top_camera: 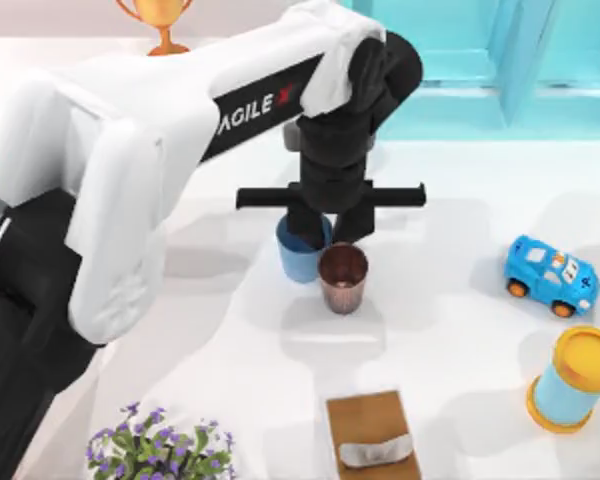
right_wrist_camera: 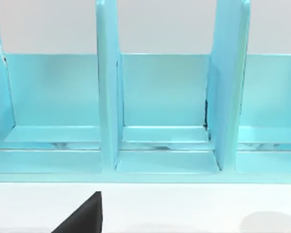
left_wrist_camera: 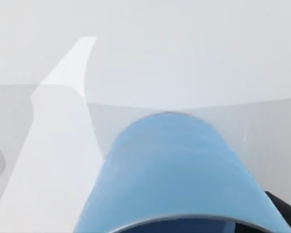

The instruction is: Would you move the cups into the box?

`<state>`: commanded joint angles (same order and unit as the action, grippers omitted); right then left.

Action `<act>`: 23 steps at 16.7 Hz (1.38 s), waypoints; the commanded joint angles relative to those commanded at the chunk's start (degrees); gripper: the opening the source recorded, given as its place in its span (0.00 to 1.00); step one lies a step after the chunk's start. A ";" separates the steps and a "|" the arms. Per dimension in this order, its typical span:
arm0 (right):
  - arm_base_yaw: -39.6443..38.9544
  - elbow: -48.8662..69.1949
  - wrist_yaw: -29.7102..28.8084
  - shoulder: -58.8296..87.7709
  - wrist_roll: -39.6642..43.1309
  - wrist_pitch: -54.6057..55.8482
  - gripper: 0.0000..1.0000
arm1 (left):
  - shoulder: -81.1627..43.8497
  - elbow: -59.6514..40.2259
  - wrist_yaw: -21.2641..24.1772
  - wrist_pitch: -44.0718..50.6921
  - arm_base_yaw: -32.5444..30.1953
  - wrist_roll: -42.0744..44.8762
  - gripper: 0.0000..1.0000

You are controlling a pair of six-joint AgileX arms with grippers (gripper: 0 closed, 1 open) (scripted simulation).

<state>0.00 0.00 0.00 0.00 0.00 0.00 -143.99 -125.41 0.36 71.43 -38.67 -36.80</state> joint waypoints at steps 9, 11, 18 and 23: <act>0.00 0.00 0.00 0.00 0.00 0.00 1.00 | 0.22 0.04 -0.02 0.16 0.22 0.21 0.00; 0.00 0.00 0.00 0.00 0.00 0.00 1.00 | 2.37 0.86 -0.05 1.66 1.79 1.65 0.00; 0.00 0.00 0.00 0.00 0.00 0.00 1.00 | 15.95 5.55 -0.19 10.24 10.28 10.10 0.00; 0.00 0.00 0.00 0.00 0.00 0.00 1.00 | 16.27 5.56 -0.27 10.46 10.35 10.49 0.00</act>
<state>0.00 0.00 0.00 0.00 0.00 0.00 -127.72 -119.84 0.09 81.89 -28.33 -26.31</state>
